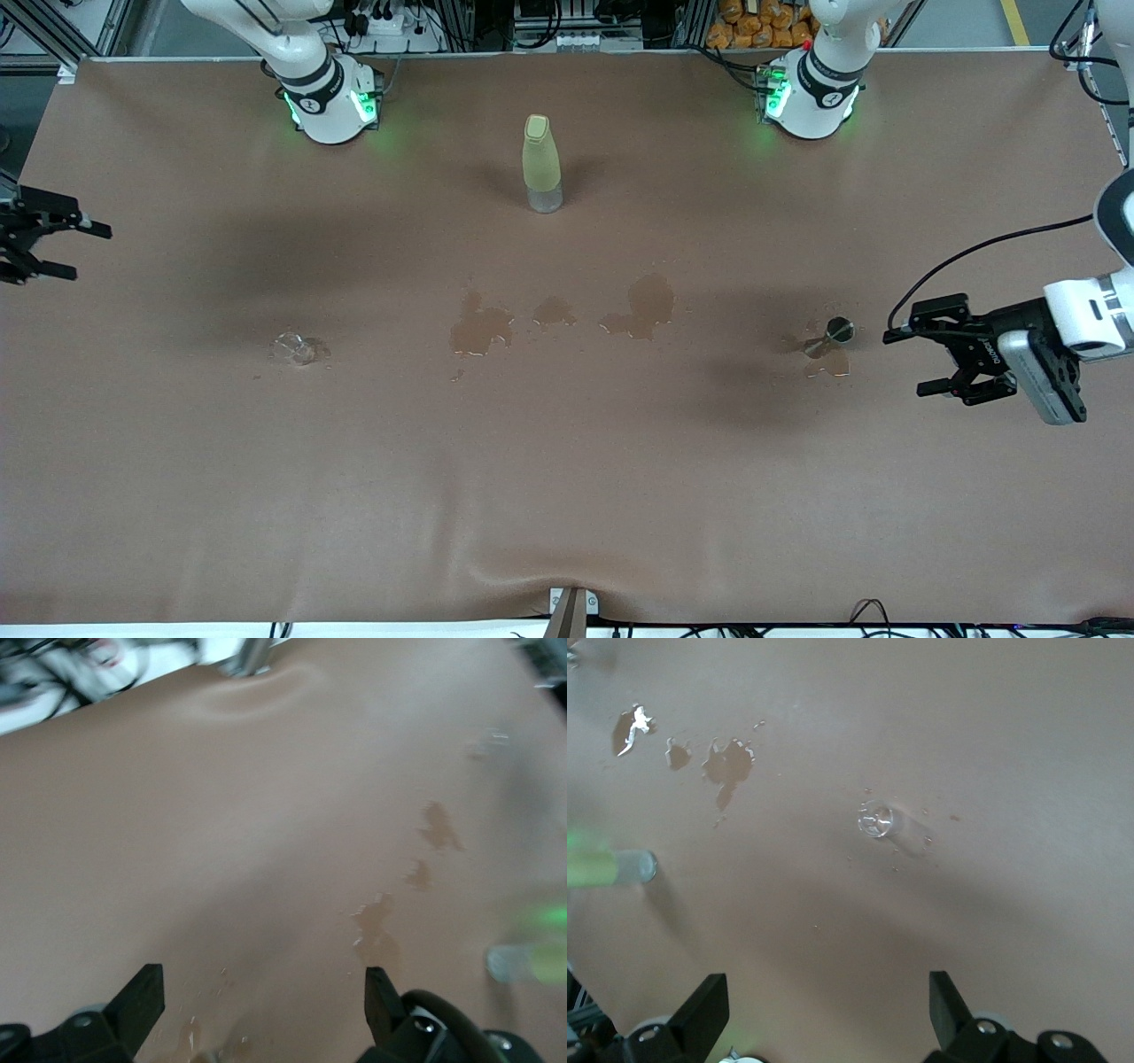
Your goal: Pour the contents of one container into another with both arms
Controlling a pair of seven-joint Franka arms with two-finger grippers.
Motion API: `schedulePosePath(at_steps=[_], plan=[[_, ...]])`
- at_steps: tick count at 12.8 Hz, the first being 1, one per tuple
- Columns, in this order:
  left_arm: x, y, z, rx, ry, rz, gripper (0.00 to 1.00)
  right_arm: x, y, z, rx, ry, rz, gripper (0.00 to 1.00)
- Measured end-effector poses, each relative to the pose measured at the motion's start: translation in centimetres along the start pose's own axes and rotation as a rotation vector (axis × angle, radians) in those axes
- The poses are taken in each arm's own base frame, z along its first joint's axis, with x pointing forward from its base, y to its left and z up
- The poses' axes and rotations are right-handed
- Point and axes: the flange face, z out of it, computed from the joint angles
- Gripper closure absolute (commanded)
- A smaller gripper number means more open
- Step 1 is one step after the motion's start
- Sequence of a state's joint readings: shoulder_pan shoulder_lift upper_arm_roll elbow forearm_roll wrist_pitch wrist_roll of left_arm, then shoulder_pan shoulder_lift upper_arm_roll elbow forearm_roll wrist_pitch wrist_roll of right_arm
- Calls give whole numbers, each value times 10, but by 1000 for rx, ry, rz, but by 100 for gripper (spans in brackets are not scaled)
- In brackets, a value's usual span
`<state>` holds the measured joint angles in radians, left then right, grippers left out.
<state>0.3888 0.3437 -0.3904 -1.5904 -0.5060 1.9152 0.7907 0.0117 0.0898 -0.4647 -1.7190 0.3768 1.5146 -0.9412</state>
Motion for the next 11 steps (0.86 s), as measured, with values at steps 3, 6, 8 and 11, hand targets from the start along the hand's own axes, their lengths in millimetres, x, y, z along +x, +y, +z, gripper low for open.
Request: schedulePosePath(at_steps=[3, 6, 8, 11], plan=[[20, 32, -1, 156, -83, -202, 0, 20, -40, -32, -106, -50, 96, 0], [29, 54, -7, 245, -84, -392, 0, 46, -91, -58, -191, -86, 185, 0], [28, 59, -16, 306, -95, -433, 0, 59, -120, -69, -246, -91, 229, 0], [18, 61, -27, 427, -167, -473, 0, 69, -152, -76, -290, -94, 281, 0]])
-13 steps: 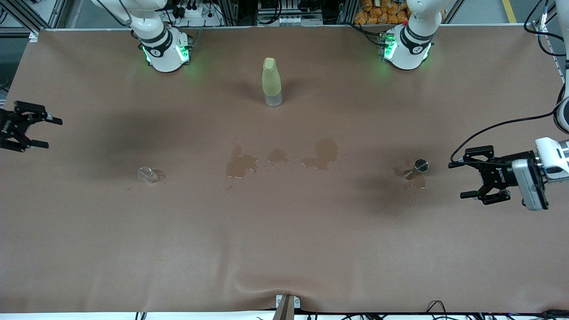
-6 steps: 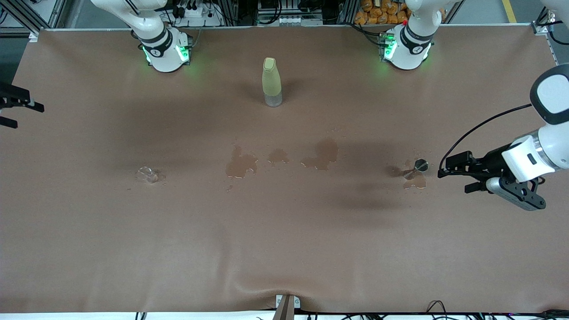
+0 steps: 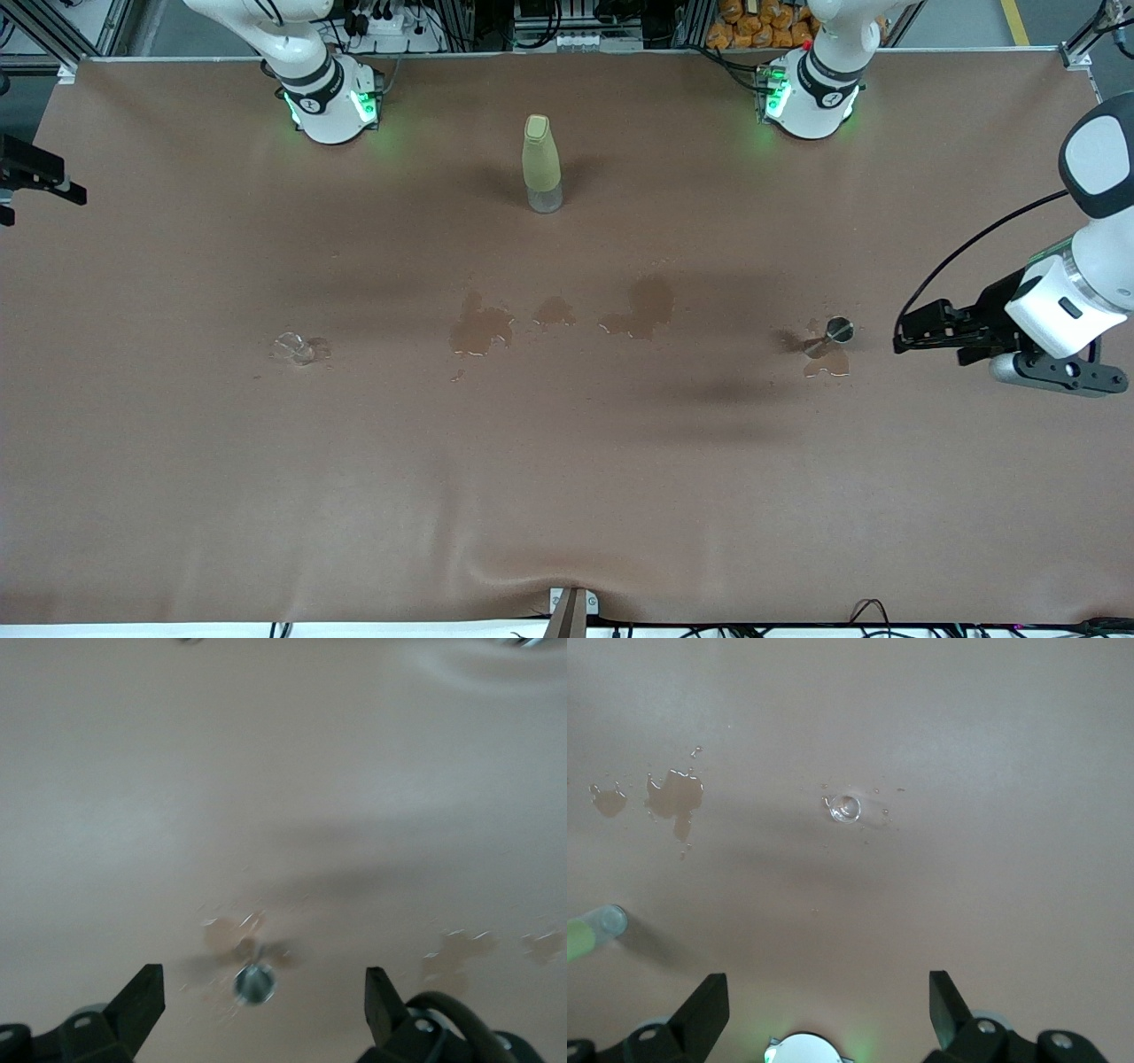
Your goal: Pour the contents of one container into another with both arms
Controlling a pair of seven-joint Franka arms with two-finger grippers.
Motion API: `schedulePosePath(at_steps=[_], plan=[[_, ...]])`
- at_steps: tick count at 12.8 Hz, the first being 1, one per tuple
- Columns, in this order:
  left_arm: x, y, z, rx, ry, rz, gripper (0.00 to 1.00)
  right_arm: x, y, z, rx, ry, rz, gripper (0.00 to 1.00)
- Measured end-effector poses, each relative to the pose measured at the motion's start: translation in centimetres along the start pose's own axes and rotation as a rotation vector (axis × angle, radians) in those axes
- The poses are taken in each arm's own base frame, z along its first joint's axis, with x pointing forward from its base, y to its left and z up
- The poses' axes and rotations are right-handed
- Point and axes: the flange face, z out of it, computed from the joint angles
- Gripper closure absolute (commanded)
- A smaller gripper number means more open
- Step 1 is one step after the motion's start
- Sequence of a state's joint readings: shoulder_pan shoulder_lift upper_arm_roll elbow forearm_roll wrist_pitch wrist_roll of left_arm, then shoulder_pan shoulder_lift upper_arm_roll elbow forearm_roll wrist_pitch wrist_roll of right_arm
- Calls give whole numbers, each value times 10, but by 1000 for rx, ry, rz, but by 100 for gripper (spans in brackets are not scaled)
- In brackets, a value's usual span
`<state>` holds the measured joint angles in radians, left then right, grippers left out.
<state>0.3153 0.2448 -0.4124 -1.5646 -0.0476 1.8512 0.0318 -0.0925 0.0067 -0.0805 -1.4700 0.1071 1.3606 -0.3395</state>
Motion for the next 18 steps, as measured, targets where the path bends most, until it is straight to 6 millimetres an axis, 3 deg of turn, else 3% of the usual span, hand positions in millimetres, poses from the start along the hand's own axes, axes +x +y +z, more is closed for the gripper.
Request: schedulePosePath(at_steps=[4, 9, 12, 18], plan=[[-5, -7, -12, 32, -27, -36, 0, 4, -23, -9, -72, -6, 42, 0], [-8, -17, -18, 40, -31, -53, 0, 11, -17, 0, -95, -1, 58, 0], [-17, -3, -35, 50, -43, -41, 0, 20, -9, 12, -105, 25, 66, 0], [-36, 41, -73, 92, -10, -42, 0, 19, -4, 12, -105, 36, 166, 0]])
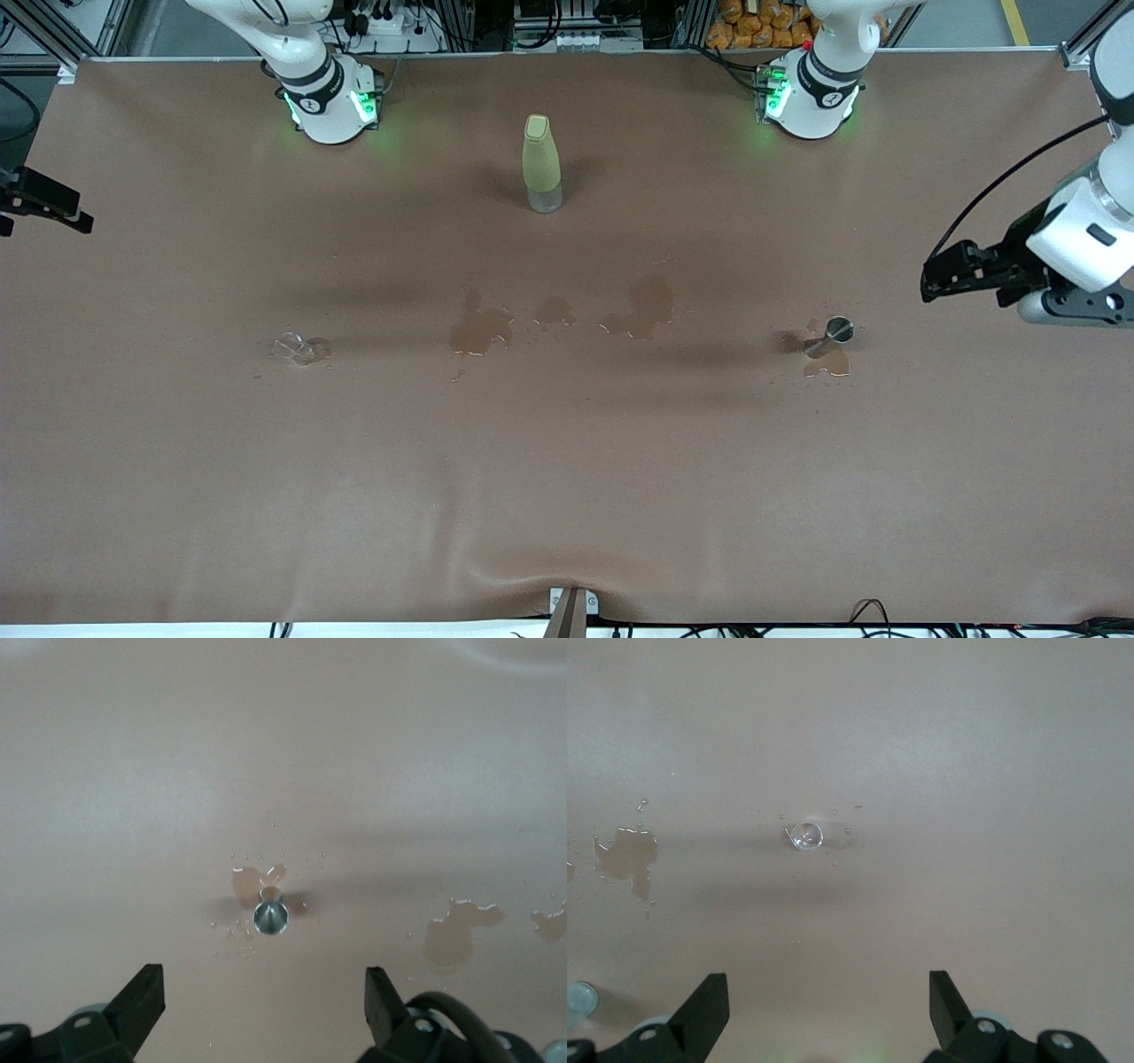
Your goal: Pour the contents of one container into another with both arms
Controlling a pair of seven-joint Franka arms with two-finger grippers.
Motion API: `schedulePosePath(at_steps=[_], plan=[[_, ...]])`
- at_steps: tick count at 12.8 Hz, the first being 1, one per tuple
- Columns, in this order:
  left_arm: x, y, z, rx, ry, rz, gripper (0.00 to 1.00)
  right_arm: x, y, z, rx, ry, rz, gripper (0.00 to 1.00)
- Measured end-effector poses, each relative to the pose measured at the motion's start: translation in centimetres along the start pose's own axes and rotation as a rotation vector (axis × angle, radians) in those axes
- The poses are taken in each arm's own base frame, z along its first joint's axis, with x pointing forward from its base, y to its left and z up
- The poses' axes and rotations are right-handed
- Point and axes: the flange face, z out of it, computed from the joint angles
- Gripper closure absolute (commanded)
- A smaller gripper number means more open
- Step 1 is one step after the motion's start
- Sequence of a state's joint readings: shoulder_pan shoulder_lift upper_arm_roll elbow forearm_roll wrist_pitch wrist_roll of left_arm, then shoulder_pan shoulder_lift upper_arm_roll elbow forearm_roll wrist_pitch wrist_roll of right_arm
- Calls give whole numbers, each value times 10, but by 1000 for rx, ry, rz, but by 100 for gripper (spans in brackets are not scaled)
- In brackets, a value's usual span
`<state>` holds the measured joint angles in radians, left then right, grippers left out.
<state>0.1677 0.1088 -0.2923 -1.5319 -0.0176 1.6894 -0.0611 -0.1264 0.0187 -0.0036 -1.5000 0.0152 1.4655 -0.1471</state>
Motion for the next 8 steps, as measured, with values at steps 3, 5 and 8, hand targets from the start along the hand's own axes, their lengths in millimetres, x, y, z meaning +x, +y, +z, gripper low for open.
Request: schedulePosePath(at_steps=[3, 5, 8], plan=[[-7, 21, -7, 11, -1, 22, 0, 0, -1, 0, -1, 3, 0, 0], [-10, 21, -9, 14, -13, 16, 0, 1, -3, 0, -1, 3, -3, 0], [-16, 24, -17, 16, -14, 17, 0, 1, -2, 0, -1, 3, 1, 0]])
